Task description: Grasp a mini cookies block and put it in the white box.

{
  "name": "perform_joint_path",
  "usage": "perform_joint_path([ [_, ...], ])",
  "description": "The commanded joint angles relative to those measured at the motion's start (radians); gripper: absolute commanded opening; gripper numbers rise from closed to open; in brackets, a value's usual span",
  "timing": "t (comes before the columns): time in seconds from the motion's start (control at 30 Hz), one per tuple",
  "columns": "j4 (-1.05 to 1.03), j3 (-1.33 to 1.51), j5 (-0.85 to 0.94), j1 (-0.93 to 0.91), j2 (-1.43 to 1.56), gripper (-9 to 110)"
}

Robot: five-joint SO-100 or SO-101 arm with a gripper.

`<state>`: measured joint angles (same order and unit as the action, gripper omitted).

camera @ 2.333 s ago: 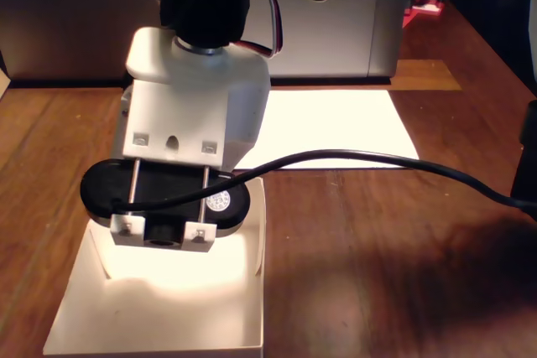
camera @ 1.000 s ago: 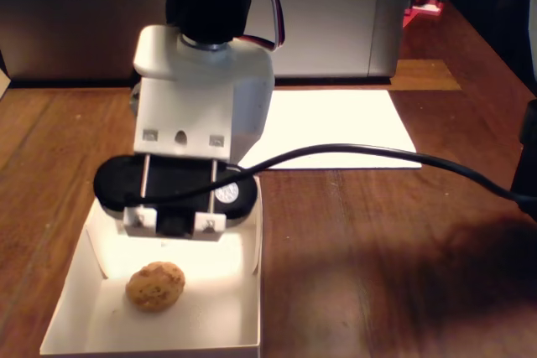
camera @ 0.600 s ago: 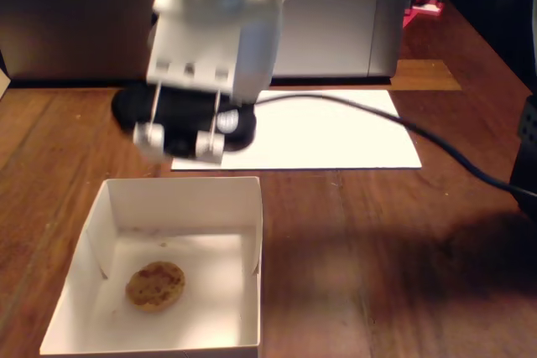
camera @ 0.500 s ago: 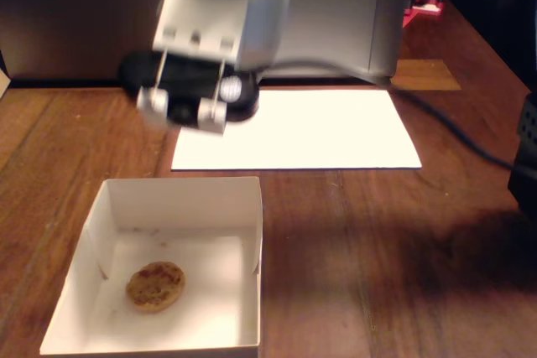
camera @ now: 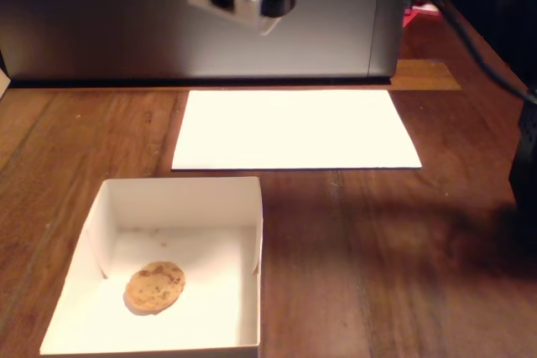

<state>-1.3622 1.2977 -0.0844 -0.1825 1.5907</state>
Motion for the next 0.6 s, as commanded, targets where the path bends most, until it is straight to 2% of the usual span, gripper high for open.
perform_joint_path([
  [0.0, 0.094, 0.149, 0.008, -0.005, 0.235, 0],
  [0.57, 0.391, 0.802, -0.028, 0.061, 0.546, 0],
])
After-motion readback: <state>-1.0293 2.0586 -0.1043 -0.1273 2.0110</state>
